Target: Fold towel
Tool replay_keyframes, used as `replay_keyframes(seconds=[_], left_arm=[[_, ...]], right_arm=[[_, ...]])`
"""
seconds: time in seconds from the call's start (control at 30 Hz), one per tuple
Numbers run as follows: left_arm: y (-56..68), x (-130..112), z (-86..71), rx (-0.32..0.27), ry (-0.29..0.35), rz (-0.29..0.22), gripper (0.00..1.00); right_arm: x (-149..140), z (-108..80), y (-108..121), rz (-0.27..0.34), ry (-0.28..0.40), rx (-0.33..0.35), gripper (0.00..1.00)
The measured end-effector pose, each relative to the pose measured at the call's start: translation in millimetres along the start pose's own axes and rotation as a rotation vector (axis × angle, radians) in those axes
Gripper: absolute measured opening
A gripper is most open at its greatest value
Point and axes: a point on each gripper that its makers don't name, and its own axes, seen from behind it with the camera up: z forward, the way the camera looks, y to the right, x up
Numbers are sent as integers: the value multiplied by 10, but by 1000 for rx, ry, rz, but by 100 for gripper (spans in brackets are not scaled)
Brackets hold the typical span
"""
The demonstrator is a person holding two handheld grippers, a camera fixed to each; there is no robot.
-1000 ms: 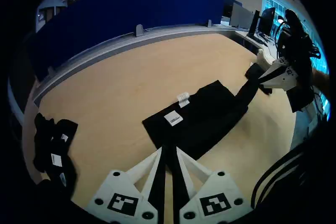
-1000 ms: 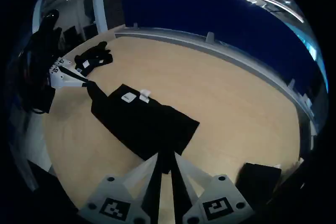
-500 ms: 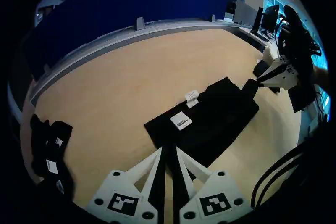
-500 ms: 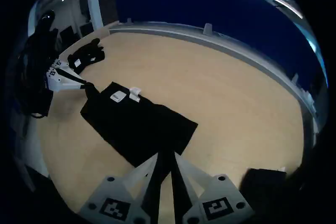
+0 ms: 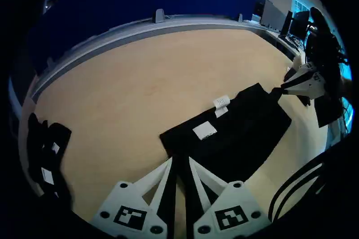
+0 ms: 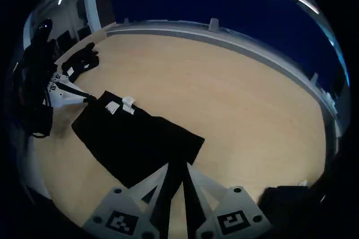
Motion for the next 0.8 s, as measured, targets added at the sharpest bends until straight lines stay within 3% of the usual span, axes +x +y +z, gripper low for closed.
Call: replay_keyframes(seconds=[0.2,0.33,0.47,0.53,0.6,0.67,0.73,0.8], left_arm=[[-52,-8,61,21,1,0,16],[-121,38,66,40,13,-4,28],[-211,93,50,63,21,-7,41],[-237,120,20,66,24,-8,59],[-247,140,-21,64,27,-11,78],[-244,137,-46,56,24,-17,87],[-247,134,-71,52,24,-22,98],[-256,133,-95,53,26,-26,98]], right_arm=[[-10,86,42,15,-10,-24,19],[-22,117,75,12,-19,-39,26],[-20,125,107,13,-23,-53,50],[-7,111,123,17,-18,-60,68],[9,90,141,21,-9,-68,75],[3,74,164,26,-6,-79,85],[-8,51,162,32,-3,-75,88],[-21,24,140,39,0,-62,88]])
